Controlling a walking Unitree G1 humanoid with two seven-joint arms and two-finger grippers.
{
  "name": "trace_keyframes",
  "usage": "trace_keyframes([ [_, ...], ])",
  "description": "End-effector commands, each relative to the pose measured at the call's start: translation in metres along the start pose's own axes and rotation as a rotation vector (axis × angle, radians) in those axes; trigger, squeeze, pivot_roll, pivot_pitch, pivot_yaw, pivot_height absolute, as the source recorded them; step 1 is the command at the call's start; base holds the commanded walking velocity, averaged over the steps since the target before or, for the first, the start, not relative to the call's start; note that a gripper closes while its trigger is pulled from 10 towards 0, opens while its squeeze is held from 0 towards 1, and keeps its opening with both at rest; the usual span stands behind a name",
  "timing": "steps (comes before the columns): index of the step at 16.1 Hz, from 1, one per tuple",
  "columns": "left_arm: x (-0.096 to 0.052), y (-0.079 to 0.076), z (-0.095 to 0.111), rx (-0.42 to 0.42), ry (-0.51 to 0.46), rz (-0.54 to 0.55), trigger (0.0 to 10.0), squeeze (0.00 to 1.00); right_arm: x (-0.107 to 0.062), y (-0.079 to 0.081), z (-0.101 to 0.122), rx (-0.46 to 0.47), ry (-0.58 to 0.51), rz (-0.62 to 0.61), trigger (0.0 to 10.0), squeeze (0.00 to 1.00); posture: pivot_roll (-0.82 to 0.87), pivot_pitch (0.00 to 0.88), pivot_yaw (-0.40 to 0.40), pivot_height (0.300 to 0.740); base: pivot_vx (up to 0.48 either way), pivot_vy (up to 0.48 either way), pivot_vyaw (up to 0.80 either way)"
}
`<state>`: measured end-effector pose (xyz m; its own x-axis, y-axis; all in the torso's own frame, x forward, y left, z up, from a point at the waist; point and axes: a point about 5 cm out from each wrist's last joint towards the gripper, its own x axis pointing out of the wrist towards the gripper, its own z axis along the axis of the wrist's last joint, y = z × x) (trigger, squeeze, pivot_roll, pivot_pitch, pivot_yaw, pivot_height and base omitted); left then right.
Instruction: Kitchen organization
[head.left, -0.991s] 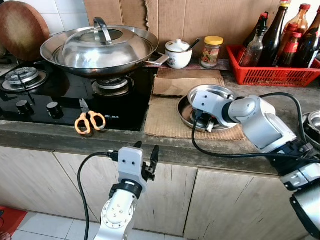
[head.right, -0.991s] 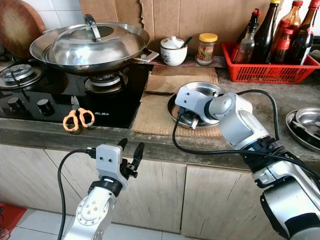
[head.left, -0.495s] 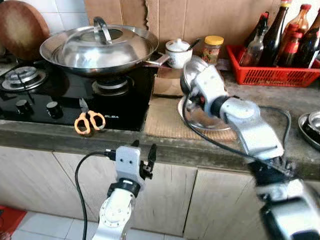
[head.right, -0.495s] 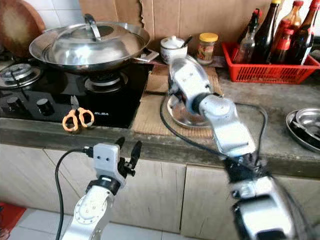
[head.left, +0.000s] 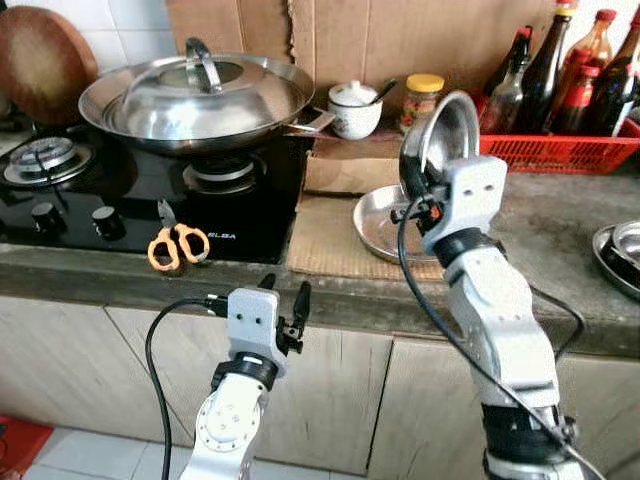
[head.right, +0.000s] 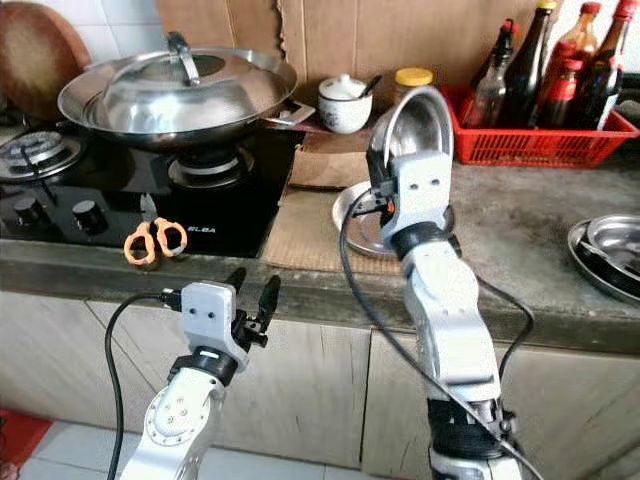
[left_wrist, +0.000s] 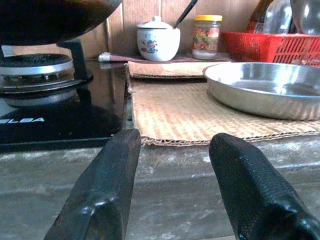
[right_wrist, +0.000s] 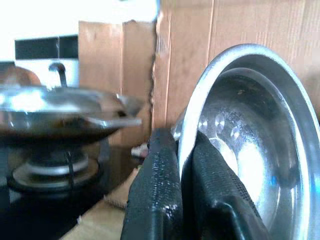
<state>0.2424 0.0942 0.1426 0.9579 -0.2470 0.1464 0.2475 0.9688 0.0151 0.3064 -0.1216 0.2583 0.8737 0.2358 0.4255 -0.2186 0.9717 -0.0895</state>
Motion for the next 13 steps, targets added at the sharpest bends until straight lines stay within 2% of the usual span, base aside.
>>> trace_keyframes([
  [1,0.001,0.0,0.007,0.001,-0.026,-0.001,10.0,0.0,-0.002,0.0,0.014,-0.005,-0.079,-0.008,0.0,0.0,0.08,0.013,0.01,0.74,0.0,0.0,0.0],
  [5,0.002,0.001,0.012,-0.007,-0.04,-0.006,10.0,0.0,-0.01,-0.003,0.018,-0.03,-0.113,-0.005,0.0,0.0,0.08,0.009,0.01,0.74,0.0,0.0,0.0],
  [10,0.002,0.001,0.015,-0.001,-0.044,-0.016,10.0,0.0,-0.015,-0.001,0.013,-0.028,-0.088,-0.015,0.0,0.0,0.08,0.007,0.011,0.74,0.0,0.0,0.0],
  [13,0.002,0.0,0.014,0.006,-0.038,-0.023,10.0,0.0,-0.017,-0.003,0.01,-0.021,-0.072,-0.035,0.0,0.0,0.08,0.001,0.014,0.74,-0.263,0.0,0.0],
])
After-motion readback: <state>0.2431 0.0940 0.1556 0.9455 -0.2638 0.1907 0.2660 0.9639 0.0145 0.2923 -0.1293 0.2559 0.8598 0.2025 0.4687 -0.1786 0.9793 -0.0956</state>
